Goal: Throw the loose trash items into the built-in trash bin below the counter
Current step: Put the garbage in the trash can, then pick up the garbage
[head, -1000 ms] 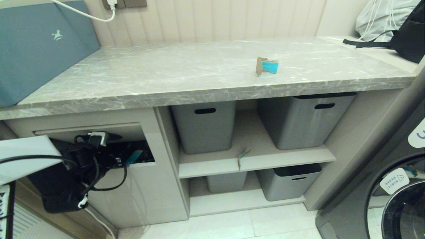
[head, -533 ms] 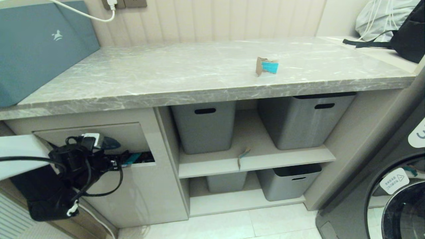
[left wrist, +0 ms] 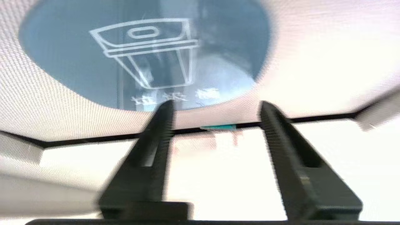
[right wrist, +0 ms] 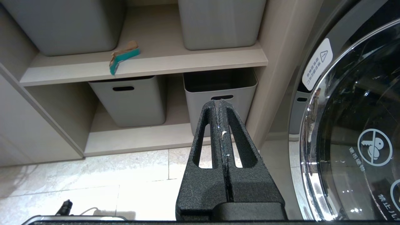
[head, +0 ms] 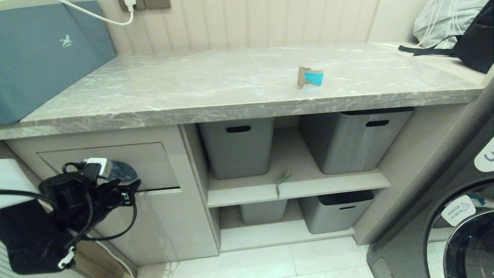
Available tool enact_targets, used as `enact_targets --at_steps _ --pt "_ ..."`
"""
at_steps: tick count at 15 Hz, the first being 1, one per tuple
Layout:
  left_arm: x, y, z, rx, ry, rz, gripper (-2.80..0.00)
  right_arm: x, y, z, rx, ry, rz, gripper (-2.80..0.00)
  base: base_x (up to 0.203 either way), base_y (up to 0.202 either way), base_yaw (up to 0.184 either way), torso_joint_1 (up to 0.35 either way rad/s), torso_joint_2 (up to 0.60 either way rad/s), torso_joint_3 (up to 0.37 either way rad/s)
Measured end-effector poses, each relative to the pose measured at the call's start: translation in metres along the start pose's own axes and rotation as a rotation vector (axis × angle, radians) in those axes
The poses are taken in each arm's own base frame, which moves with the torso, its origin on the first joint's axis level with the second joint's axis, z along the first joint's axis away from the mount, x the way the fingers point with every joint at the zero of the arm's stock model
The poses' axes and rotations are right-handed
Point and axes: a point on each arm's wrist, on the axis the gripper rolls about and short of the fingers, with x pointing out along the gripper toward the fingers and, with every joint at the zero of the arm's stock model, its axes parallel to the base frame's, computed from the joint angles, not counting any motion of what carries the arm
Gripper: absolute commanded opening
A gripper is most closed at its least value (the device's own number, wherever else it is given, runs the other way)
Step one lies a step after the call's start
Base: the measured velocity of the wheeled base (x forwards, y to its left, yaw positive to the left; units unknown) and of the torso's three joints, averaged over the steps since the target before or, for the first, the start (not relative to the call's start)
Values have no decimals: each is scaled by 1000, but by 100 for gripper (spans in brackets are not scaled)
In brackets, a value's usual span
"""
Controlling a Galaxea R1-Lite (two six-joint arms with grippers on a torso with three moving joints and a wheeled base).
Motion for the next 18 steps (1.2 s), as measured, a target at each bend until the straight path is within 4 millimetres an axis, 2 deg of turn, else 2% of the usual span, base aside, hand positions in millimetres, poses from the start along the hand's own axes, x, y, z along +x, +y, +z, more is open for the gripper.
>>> enact_targets --at_steps 4,10,15,18 --pt "-38 -4 10 0 1 -9 -280 0 0 0 0 0 0 -280 0 0 0 0 0 0" --pt "-113 -14 30 11 -80 -42 -280 0 0 0 0 0 0 -280 0 0 0 0 0 0" --pt "-168 -39 41 37 -190 -234 -280 0 0 0 0 0 0 -280 0 0 0 0 0 0" --pt "-186 -49 54 55 -296 -380 -280 0 0 0 0 0 0 -280 0 0 0 0 0 0"
